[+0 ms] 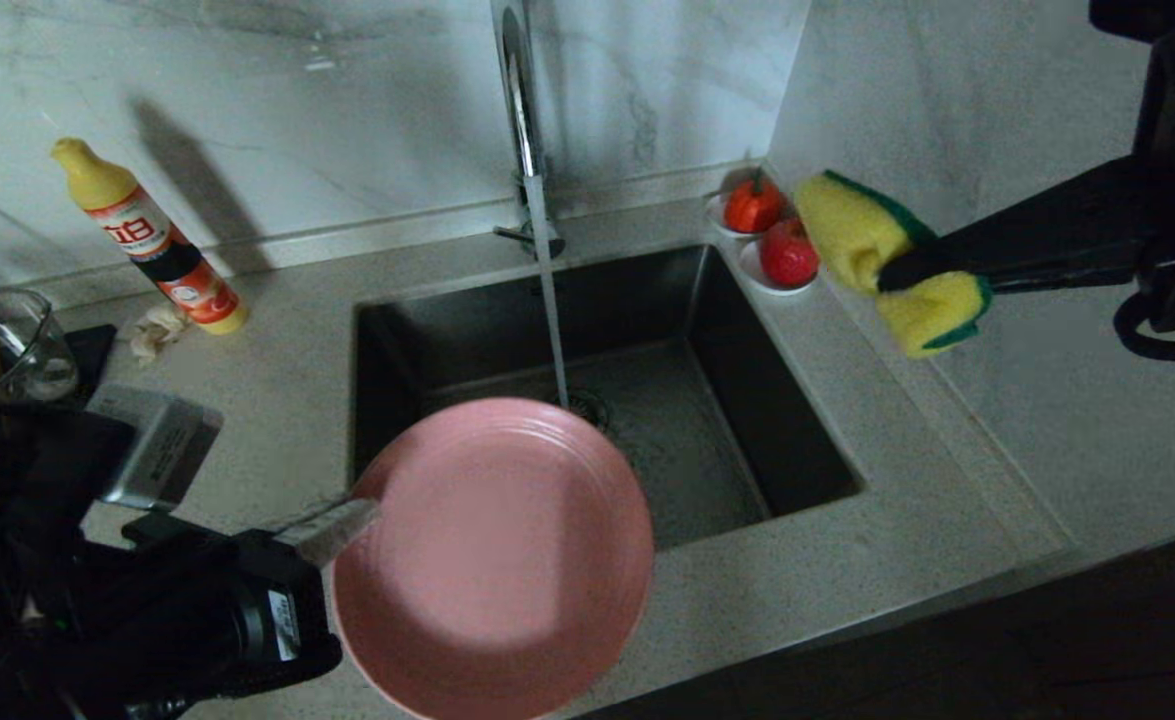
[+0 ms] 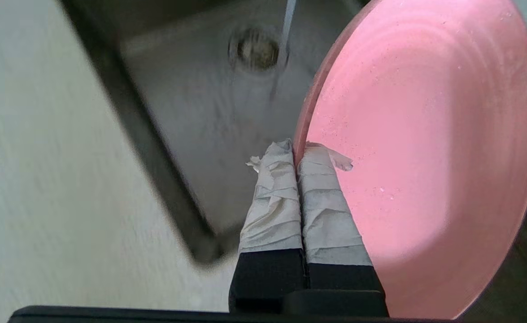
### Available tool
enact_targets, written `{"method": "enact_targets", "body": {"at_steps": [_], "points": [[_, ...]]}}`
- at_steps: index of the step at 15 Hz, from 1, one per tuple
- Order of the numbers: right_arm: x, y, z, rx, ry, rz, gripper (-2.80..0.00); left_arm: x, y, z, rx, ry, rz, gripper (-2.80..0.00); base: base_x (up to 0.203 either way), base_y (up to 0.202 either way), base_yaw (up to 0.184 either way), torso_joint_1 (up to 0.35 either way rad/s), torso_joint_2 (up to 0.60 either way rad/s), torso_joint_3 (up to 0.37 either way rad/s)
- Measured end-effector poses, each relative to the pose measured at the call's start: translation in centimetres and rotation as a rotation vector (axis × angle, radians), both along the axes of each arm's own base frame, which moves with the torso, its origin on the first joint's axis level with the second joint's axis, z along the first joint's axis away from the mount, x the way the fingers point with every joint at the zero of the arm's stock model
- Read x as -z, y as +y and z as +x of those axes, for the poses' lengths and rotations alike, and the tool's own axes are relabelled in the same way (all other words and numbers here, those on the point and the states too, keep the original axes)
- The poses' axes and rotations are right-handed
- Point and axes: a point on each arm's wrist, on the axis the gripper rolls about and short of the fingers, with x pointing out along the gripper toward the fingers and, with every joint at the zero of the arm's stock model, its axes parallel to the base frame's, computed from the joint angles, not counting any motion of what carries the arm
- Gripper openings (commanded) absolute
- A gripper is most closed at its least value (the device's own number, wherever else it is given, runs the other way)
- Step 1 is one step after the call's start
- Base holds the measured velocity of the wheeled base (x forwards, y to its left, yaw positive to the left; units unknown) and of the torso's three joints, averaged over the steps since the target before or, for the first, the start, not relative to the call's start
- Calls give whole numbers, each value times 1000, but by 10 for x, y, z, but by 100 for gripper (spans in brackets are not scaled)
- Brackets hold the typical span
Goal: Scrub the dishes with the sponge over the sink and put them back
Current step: Rinse the plate
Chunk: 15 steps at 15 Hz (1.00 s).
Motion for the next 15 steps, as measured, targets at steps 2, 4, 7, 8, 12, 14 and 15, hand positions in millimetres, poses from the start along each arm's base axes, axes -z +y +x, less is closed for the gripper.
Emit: {"method": "enact_targets", "body": {"at_steps": [2, 4, 7, 8, 12, 14, 15], "points": [[1, -5, -3, 13, 4, -1, -280, 11, 1, 5, -38, 57, -23, -280, 0, 0, 0, 0, 0, 0], [3, -9, -4, 25, 7, -4, -280, 20, 1, 14, -78, 106, -41, -280, 0, 0, 0, 0, 0, 0], [3, -13, -9, 28, 7, -3, -280, 24, -3, 38, -160, 154, -80, -280, 0, 0, 0, 0, 0, 0], [4, -14, -10, 28, 8, -4, -280, 23, -5, 48, -189, 165, -115, -280, 0, 0, 0, 0, 0, 0], [12, -17, -14, 29, 26, -18, -280, 16, -20, 86, -238, 184, -214, -280, 0, 0, 0, 0, 0, 0], [19, -18, -16, 29, 47, -34, -280, 14, -26, 105, -258, 183, -235, -280, 0, 0, 0, 0, 0, 0], [22, -19, -17, 29, 56, -41, -280, 16, -29, 113, -265, 188, -236, -280, 0, 0, 0, 0, 0, 0]]}}
